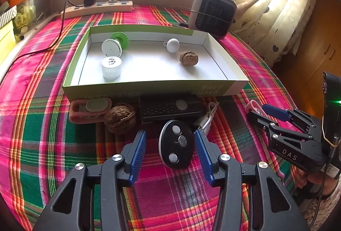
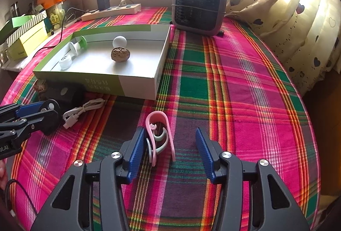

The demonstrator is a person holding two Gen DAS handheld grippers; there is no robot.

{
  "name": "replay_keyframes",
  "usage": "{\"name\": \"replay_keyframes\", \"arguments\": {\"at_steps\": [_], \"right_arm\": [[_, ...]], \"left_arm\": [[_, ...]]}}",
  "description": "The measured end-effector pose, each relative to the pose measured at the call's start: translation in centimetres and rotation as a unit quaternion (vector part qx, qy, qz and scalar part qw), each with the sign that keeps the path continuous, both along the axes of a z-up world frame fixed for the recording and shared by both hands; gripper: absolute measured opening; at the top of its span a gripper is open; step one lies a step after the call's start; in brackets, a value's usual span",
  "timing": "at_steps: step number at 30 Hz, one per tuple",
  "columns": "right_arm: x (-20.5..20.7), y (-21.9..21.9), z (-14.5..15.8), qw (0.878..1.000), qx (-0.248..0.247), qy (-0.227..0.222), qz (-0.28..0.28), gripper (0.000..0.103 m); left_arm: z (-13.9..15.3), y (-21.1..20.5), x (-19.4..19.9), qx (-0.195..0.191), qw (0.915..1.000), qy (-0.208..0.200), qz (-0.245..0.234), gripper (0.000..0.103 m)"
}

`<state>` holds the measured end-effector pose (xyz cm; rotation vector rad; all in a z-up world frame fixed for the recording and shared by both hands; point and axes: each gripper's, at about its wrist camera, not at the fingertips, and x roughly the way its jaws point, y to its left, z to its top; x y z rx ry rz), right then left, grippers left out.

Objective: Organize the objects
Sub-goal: 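Grasp the black round remote with the left gripper while the right grasps the pink clip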

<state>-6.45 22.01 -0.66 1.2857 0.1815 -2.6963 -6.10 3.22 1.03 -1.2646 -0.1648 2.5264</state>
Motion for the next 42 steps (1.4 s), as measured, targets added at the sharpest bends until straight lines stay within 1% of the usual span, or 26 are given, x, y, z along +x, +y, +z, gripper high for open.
{"name": "replay_keyframes", "arguments": {"at_steps": [2,3,4,10,11,15,23,36,42], "right_arm": [[0.0,-0.1,0.0,1.0,0.0,0.001,0.004,0.039],[0.1,-0.2,0.1,1.0,0.002,0.001,0.006,0.038],[0.1,-0.4,0.1,1.0,0.005,0.002,0.008,0.037],[0.1,-0.4,0.0,1.0,0.002,0.002,0.012,0.031],[0.1,-0.4,0.0,1.0,0.001,0.002,0.011,0.029],[0.1,-0.5,0.0,1.0,0.001,0.002,0.014,0.025],[0.1,-0.4,0.0,1.0,0.0,0.002,0.013,0.025],[0.0,-0.4,0.0,1.0,-0.004,0.001,0.008,0.025],[0.3,-0.4,0.4,1.0,-0.012,0.008,0.012,0.024]], "left_arm": [[0.0,-0.1,0.0,0.0,1.0,0.0,0.005,0.04],[0.0,-0.1,-0.1,-0.001,1.0,-0.001,0.007,0.036],[0.0,-0.2,-0.1,0.0,1.0,-0.002,0.008,0.034],[0.0,-0.1,-0.1,0.005,1.0,-0.003,0.006,0.026],[-0.1,0.0,0.0,0.006,1.0,-0.002,0.005,0.026],[0.0,0.0,0.0,0.005,1.0,-0.001,0.006,0.025],[0.1,0.0,0.0,0.003,1.0,0.002,0.006,0.024],[0.6,-0.6,0.2,0.01,0.9998,0.011,0.01,0.024],[1.4,-0.9,0.5,0.012,0.9997,0.021,0.01,0.024]]}}
